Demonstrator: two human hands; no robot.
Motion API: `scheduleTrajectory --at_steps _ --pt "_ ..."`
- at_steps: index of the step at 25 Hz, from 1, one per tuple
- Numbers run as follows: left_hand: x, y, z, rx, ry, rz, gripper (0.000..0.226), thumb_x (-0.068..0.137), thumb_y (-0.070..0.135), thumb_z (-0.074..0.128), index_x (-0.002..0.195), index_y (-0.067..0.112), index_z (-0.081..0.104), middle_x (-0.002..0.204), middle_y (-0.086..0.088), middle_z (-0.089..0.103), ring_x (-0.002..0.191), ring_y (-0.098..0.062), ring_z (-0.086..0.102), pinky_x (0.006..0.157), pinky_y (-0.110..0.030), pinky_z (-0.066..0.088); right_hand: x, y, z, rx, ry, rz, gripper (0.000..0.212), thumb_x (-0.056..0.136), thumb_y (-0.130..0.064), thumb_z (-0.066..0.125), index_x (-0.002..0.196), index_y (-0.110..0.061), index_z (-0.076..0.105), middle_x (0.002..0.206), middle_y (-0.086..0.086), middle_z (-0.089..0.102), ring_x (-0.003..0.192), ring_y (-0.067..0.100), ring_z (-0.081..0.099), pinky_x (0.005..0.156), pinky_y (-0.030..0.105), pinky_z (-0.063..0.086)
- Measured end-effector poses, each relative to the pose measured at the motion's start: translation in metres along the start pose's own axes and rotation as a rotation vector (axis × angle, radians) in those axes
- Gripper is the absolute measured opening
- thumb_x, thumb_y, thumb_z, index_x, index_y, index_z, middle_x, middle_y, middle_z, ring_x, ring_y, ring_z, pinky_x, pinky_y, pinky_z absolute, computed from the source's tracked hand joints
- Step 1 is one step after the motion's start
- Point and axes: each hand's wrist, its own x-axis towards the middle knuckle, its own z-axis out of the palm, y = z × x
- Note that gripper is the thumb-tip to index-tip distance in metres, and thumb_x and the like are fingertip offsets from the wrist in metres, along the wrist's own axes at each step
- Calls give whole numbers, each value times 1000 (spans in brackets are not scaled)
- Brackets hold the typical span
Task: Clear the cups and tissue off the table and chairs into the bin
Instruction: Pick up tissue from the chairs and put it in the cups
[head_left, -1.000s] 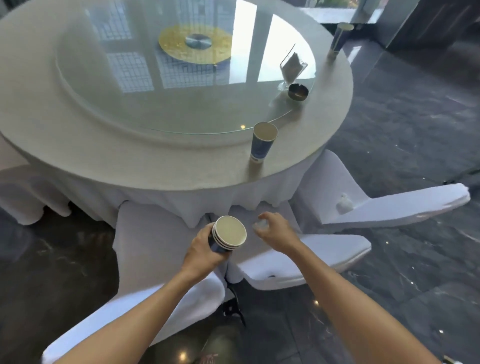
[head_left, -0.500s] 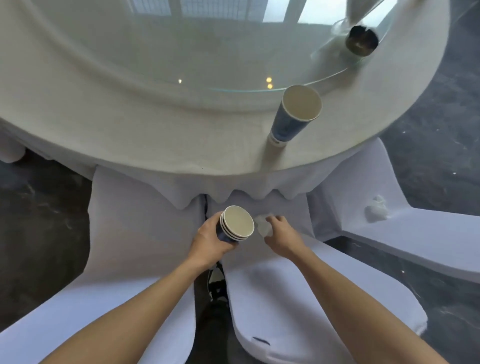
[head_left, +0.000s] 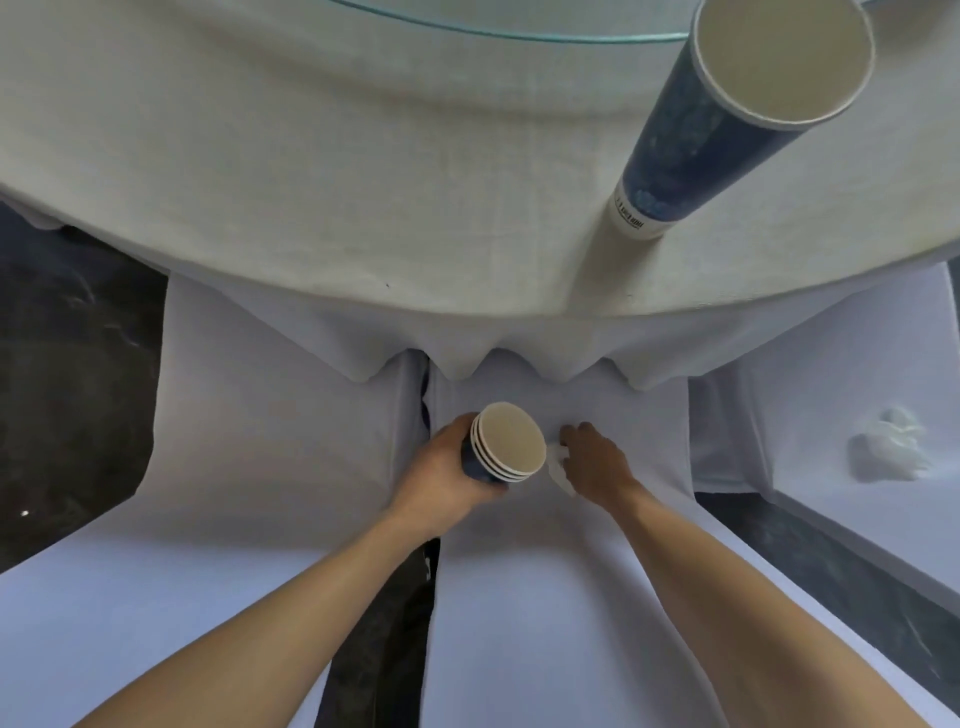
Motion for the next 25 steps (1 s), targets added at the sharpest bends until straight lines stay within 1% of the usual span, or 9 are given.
scheduleTrajectory --at_steps 2,5,7,9,14,17,19,22,25 --pt "-7 9 4 11 -4 -21 77 70 24 92 139 24 58 132 7 70 122 -13 65 99 -32 53 -11 4 -14 131 -11 15 23 95 -12 50 117 -9 56 121 17 60 104 40 62 78 38 47" --pt "-32 46 11 80 -17 -31 80 64 28 91 137 25 58 133 5 67 124 -17 63 101 -36 52 -62 15 -64 504 139 113 11 90 -10 53 99 -10 59 96 11 67 81 31 60 55 31 39" --pt "-48 75 19 106 -10 -30 85 56 42 85 136 31 58 134 5 67 124 -17 64 103 -43 54 -105 24 -107 700 298 100 11 89 -14 56 98 -12 62 89 6 67 77 25 60 54 30 40" --pt "-63 104 36 87 -14 -1 82 54 45 82 132 36 59 131 8 68 123 -15 64 102 -45 55 -152 38 -146 794 389 4 12 89 -16 59 100 -15 63 89 1 66 75 18 58 57 29 42" --pt "-117 196 72 70 87 75 77 61 30 88 132 36 59 125 11 68 115 -14 66 93 -37 55 -231 60 -184 589 363 -249 21 86 -10 67 107 -9 64 106 4 50 90 21 50 76 26 37" --pt "-131 231 96 50 95 136 75 60 36 88 128 46 57 121 18 69 111 -9 67 93 -42 57 -261 81 -207 596 318 -293 24 89 -15 61 111 -12 68 114 6 59 103 23 58 86 29 47" --pt "-140 251 107 39 113 140 76 61 35 90 129 47 57 121 18 69 112 -9 67 94 -40 57 -280 94 -220 614 298 -336 18 92 -21 60 106 -18 73 102 -2 66 93 15 61 79 23 47" --pt "-142 268 119 44 137 168 76 65 27 92 132 42 59 124 17 68 113 -10 65 93 -33 55 -296 111 -234 485 177 -370 24 95 -9 49 91 -15 73 87 -5 63 78 14 55 62 18 42" --pt "-139 281 130 84 94 235 81 65 28 94 137 37 58 129 14 66 115 -11 63 95 -33 53 -303 127 -233 372 136 -387 26 93 -2 45 81 -9 67 88 5 63 78 20 52 68 33 48"
